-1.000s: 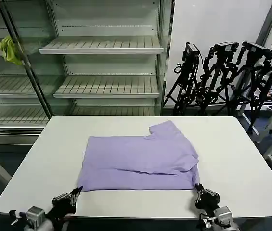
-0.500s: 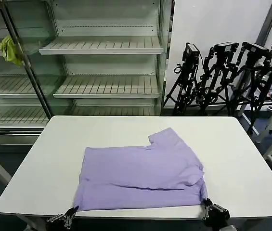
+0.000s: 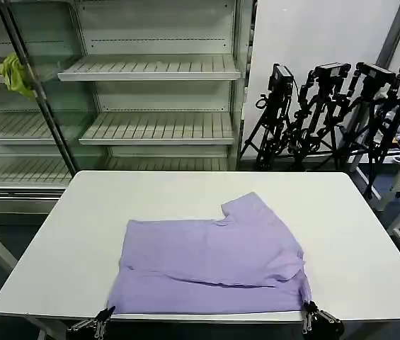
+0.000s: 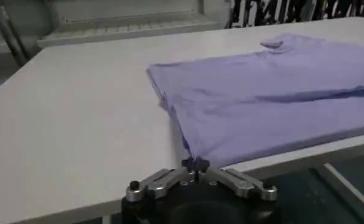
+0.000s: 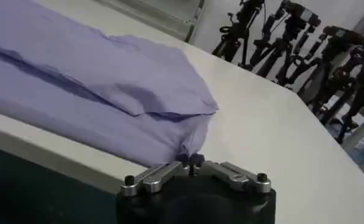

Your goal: Fold and organize the clothes.

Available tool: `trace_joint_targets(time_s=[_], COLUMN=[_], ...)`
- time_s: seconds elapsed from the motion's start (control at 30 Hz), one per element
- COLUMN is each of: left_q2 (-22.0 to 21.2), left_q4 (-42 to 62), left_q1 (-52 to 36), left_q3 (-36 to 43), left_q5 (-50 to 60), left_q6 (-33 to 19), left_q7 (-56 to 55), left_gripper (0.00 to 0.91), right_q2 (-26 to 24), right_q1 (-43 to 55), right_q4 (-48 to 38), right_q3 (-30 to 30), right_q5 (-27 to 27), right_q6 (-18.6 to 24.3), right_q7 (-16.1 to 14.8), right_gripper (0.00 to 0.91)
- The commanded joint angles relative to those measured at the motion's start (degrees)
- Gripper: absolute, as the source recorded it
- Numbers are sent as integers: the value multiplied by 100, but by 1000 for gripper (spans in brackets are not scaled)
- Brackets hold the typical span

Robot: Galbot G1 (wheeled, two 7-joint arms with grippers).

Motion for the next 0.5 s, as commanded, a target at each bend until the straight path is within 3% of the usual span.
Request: trace_joint_targets(time_s=[0.03, 0.5], left_q2=[2, -13], left_q4=[5, -168], left_q1=[49, 41], left_q3=[8, -151], left_q5=[17, -1], left_q6=[36, 29], left_q7=[-9, -41], left_gripper=[907, 907], right_q2=[-18, 56], right_q1=[-62, -26], right_q4=[41, 201], right_q3=[-26, 27], right_q5=[-8, -78], right_q6=[-80, -137], right_q7=[49, 64], right_gripper=[907, 907])
